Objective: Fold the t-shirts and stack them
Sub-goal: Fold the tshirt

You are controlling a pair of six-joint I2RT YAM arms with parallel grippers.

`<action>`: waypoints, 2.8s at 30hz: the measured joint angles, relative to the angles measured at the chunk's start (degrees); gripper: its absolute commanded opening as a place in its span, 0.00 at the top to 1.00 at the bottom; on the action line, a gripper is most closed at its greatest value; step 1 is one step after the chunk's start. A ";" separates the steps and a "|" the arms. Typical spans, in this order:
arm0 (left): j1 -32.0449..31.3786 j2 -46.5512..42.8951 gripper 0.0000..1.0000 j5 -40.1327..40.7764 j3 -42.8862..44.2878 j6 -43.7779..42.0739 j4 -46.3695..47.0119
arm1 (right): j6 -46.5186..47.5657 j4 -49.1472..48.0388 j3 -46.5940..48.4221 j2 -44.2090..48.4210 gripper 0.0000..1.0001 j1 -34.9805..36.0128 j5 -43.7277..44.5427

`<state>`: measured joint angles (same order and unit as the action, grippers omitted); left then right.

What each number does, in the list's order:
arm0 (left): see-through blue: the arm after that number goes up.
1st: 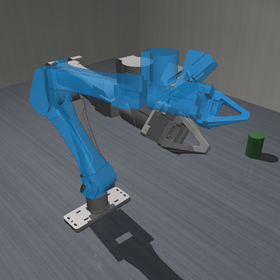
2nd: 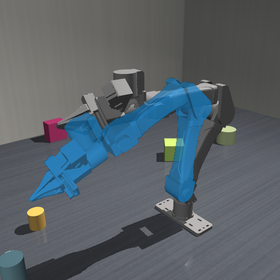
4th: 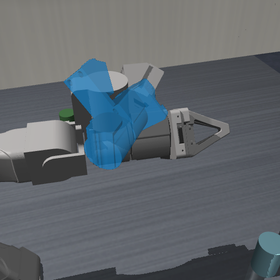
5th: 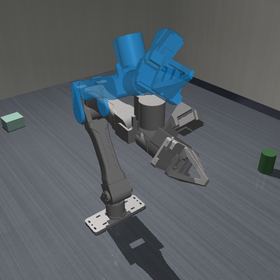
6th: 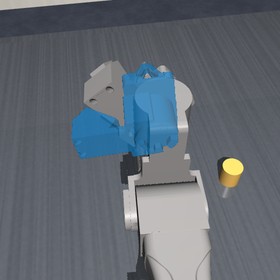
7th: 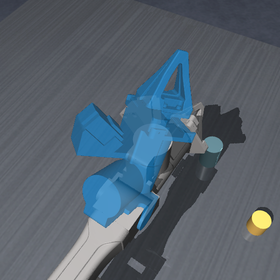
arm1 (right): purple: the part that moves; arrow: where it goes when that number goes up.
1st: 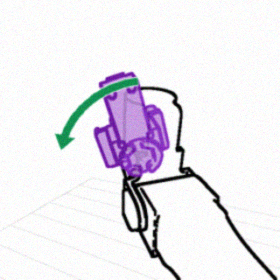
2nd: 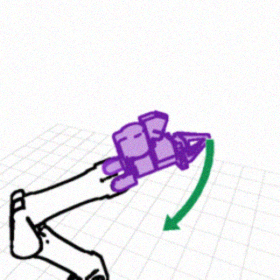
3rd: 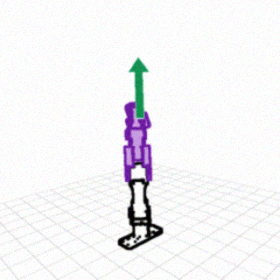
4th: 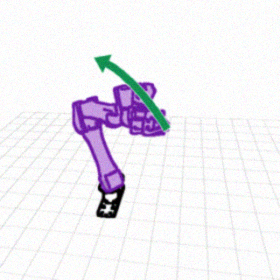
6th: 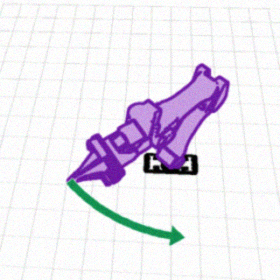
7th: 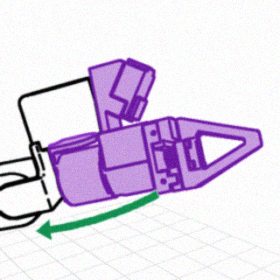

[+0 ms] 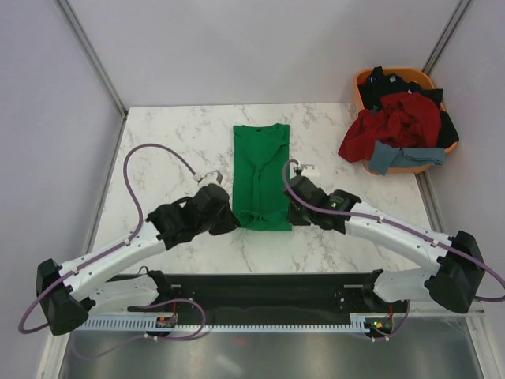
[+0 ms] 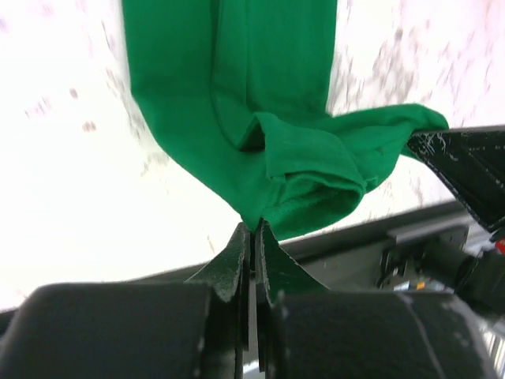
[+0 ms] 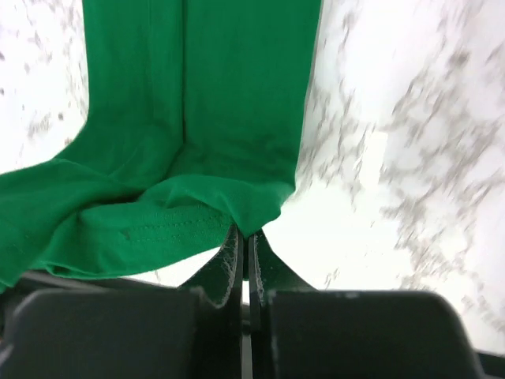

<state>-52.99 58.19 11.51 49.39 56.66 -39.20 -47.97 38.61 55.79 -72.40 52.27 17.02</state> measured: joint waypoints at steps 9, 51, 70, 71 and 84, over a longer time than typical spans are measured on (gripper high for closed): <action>15.50 13.14 0.98 -4.35 10.64 -11.10 2.91 | 14.03 -1.11 13.64 -12.00 1.00 -10.88 -2.97; 30.12 21.31 0.27 -24.09 7.91 -21.29 6.78 | 15.78 -14.23 -3.32 -7.89 0.17 -26.21 -30.36; 28.11 19.89 0.33 -26.97 -12.35 -15.10 26.08 | 9.60 -33.62 -16.37 -15.74 0.40 -25.53 -37.86; 28.11 20.65 0.33 -26.97 -12.35 -15.10 26.86 | 9.55 -34.49 -16.37 -16.24 0.41 -25.51 -38.25; 27.85 30.42 0.79 -29.09 -11.47 -13.64 35.15 | 8.96 -41.55 -16.37 -20.57 0.58 -25.53 -41.07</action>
<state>-25.15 88.62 -17.58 37.91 43.03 -4.05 -39.00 -2.94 39.42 -92.97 26.74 -24.05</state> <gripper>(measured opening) 0.256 0.430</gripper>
